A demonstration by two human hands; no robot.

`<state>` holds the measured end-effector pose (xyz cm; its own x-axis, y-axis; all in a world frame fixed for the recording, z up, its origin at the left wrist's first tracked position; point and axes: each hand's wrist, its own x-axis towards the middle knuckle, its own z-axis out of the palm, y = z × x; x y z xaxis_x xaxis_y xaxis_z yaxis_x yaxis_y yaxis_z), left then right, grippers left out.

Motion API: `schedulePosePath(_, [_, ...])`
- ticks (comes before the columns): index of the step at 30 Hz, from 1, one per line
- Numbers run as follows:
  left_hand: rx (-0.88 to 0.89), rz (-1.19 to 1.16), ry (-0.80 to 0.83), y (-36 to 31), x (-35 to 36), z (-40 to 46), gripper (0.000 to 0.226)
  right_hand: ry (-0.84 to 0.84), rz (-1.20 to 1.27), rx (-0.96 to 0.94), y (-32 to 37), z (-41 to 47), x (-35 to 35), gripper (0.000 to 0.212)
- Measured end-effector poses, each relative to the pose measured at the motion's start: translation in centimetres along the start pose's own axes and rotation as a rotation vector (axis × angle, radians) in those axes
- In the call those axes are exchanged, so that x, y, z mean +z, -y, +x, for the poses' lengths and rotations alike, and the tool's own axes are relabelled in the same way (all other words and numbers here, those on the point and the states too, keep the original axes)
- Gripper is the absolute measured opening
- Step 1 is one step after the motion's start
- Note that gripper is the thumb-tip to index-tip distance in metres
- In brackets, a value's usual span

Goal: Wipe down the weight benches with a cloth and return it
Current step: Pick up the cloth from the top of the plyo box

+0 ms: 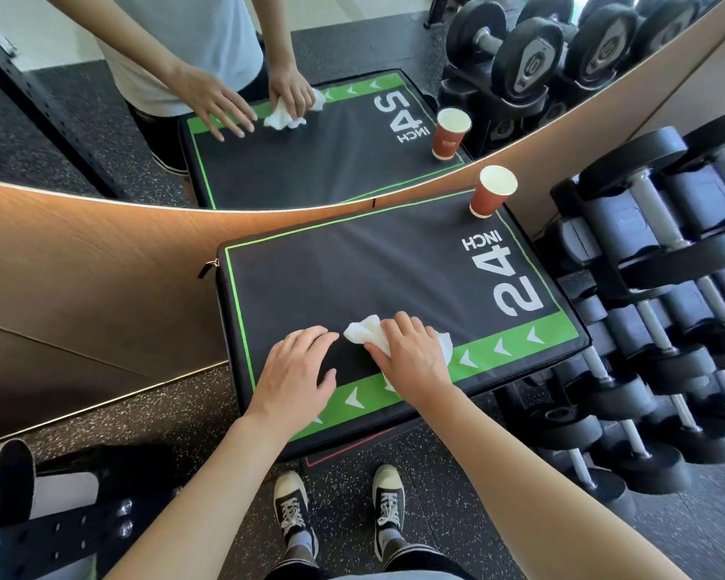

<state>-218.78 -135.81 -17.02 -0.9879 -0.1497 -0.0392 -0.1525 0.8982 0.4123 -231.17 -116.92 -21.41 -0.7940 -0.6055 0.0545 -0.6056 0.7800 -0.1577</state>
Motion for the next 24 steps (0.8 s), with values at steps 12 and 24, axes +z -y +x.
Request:
schedulePosePath(12, [-0.017, 0.042, -0.008, -2.6, 0.4, -0.7, 0.053, -0.068, 0.039, -0.118, -3.0, -1.4, 1.8, 0.049])
schedulePosePath(24, [0.096, 0.087, 0.012, -7.6, -0.6, 1.2, 0.052, -0.024, 0.117, 0.044, -6.0, -3.2, -1.5, 0.044])
